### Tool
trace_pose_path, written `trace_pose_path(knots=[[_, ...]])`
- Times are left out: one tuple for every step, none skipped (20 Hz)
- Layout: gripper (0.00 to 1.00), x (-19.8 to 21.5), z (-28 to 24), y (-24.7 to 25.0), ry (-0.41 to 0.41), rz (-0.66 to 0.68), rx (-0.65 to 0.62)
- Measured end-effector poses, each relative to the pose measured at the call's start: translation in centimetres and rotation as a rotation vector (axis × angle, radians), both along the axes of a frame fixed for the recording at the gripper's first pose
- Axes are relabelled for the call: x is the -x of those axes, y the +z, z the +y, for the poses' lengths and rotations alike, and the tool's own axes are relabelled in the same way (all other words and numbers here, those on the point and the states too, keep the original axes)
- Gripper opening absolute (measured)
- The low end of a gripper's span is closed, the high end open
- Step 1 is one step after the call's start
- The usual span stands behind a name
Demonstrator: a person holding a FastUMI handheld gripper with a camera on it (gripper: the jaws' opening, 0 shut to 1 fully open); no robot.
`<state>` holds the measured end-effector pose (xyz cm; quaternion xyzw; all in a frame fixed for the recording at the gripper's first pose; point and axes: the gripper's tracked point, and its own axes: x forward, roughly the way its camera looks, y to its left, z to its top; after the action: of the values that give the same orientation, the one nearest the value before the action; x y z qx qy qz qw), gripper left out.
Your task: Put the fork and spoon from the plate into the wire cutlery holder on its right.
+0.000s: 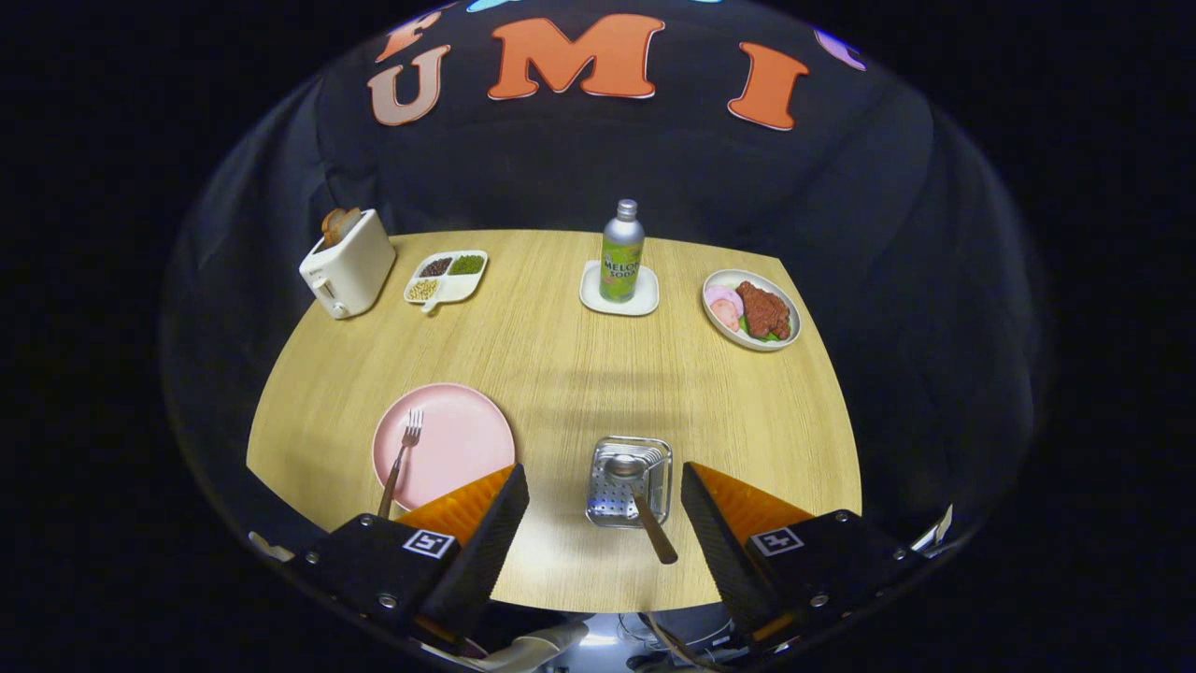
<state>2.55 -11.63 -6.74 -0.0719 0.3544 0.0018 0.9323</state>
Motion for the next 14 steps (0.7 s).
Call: trace_pose_path(knots=[[0.99,-0.3,0.8,0.2,0.004,-0.03,-0.008],[0.99,-0.7,1.8,0.5,0.005,-0.061,-0.013],[0.99,-1.1,2.8,0.5,0.014,-0.09,-0.02],[0.99,-1.4,3.7,0.6,0.022,-0.114,-0.023],[0.99,-1.6,4.7,0.5,0.032,-0.137,-0.02],[0.99,-2.0,5.6,0.3,0.041,-0.156,-0.009],[0.99,-2.4,6.6,-0.1,0.048,-0.179,0.0],[0.99,-2.7,7.8,-0.7,0.059,-0.189,0.002],[0.99,-2.8,8.9,-1.4,0.065,-0.197,0.006],[0.99,-3.0,9.9,-1.9,0.073,-0.212,0.014],[0.99,-3.1,11.0,-2.6,0.081,-0.218,0.013],[0.99,-3.0,12.6,-3.6,0.096,-0.212,-0.004],[0.99,-2.9,14.1,-4.4,0.106,-0.208,-0.03],[0.99,-2.9,15.4,-5.3,0.111,-0.204,-0.051]])
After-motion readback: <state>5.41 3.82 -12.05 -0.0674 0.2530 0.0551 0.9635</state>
